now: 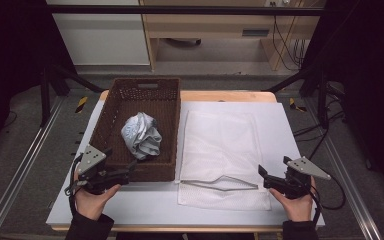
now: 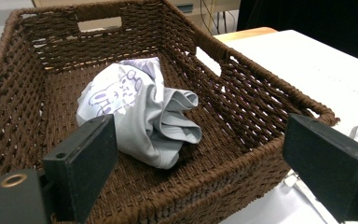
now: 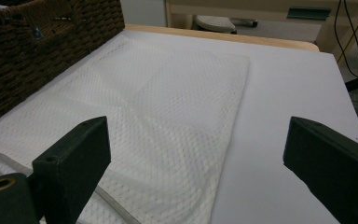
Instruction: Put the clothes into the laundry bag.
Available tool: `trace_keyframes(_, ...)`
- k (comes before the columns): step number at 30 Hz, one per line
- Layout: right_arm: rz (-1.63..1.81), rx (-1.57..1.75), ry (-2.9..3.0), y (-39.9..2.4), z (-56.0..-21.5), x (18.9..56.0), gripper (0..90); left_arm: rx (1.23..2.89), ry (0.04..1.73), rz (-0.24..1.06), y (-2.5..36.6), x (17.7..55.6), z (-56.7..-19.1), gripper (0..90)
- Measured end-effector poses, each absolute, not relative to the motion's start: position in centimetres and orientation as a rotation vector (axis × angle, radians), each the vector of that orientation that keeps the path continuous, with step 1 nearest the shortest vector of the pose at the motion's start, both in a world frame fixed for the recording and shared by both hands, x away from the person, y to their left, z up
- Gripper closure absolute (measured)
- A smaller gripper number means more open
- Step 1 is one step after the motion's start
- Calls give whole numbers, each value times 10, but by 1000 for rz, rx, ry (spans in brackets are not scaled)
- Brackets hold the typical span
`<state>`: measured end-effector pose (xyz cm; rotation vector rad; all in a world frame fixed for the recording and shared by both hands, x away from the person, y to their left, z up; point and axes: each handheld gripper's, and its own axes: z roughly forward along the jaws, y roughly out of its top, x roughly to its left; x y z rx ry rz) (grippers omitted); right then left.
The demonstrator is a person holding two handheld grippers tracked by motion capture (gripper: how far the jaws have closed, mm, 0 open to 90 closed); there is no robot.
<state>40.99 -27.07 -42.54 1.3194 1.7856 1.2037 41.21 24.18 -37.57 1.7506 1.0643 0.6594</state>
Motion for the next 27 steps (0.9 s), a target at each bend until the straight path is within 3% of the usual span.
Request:
trace_keyframes(18,1204,1305,1788,-264,-420,409,74,1763,1055,654,228,437,-366,106)
trace_keyframes(27,1193,1310,1786,-264,-420,410,72,1761,1057,712,221,467,-341,115)
